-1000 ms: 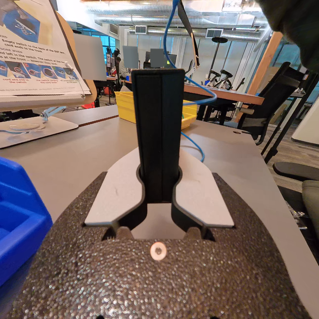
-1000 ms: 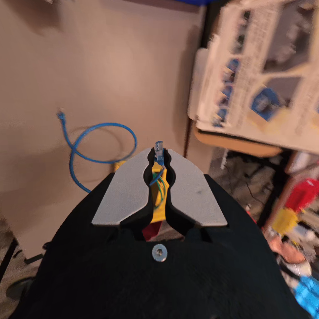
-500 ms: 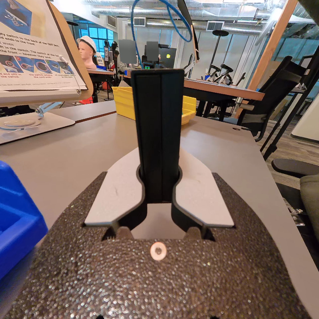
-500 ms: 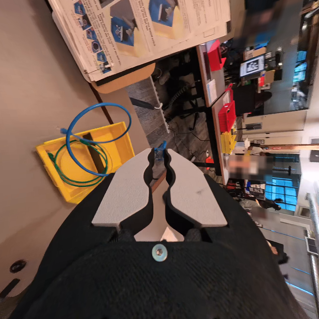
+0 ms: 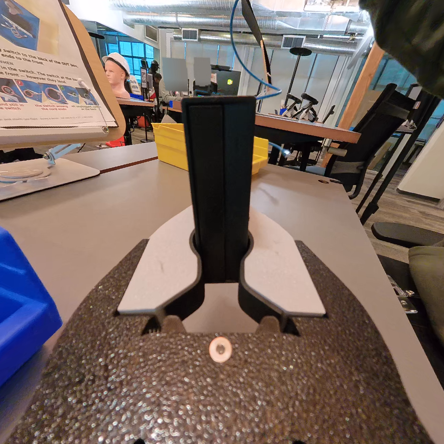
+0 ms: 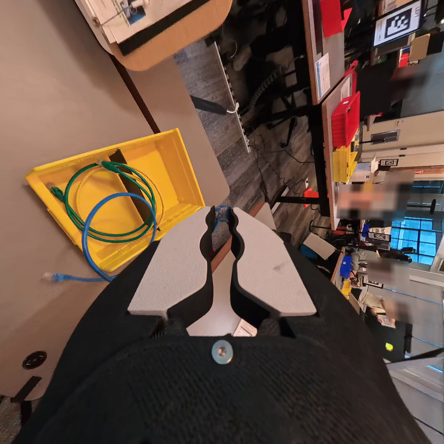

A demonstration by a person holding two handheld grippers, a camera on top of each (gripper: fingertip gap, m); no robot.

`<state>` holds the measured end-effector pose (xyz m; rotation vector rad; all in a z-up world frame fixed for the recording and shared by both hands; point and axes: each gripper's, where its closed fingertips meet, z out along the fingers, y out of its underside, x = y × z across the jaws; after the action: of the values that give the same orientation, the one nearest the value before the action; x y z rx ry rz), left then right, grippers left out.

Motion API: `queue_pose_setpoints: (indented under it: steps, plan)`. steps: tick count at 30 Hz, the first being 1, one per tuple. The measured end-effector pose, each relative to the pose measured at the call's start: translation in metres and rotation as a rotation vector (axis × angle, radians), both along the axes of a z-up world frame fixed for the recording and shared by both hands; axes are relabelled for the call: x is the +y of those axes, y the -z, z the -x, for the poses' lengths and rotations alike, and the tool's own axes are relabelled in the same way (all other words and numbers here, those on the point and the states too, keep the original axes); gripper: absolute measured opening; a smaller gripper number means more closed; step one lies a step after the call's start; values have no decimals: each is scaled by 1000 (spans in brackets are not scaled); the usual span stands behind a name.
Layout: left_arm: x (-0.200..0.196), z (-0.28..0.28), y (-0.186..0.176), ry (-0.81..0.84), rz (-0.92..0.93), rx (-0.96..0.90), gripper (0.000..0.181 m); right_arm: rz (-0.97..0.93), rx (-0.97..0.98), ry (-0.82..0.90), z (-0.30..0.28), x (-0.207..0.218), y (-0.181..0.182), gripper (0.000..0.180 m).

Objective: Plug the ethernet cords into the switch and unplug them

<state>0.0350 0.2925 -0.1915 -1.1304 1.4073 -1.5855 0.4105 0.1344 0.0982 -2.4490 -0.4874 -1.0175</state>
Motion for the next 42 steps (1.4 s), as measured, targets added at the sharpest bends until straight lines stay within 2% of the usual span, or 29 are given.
queue_pose_setpoints:
  steps: [5,14,18,21,26,34,39,42]
  plan:
    - [0,-1,1,5,2,8,29,-32,-33,27,-8,4,-10,11]
    - [-1,-1,2,11,0,15,29,-119,-128,40,3,6,-83,11]
    - [-2,-1,2,16,-3,18,29,-146,-136,23,10,13,-85,11]
    - [-2,-1,2,15,-5,14,29,-88,-154,59,-5,11,-60,11]
    - [-1,1,0,16,11,0,29,-69,-60,38,-6,12,2,11]
    - [-1,1,0,21,14,2,29,32,-64,-80,22,8,131,11]
    - [-2,1,0,19,9,0,29,-46,-24,-99,15,6,191,11]
    - [-2,1,0,19,9,1,29,-52,89,-160,25,3,222,12]
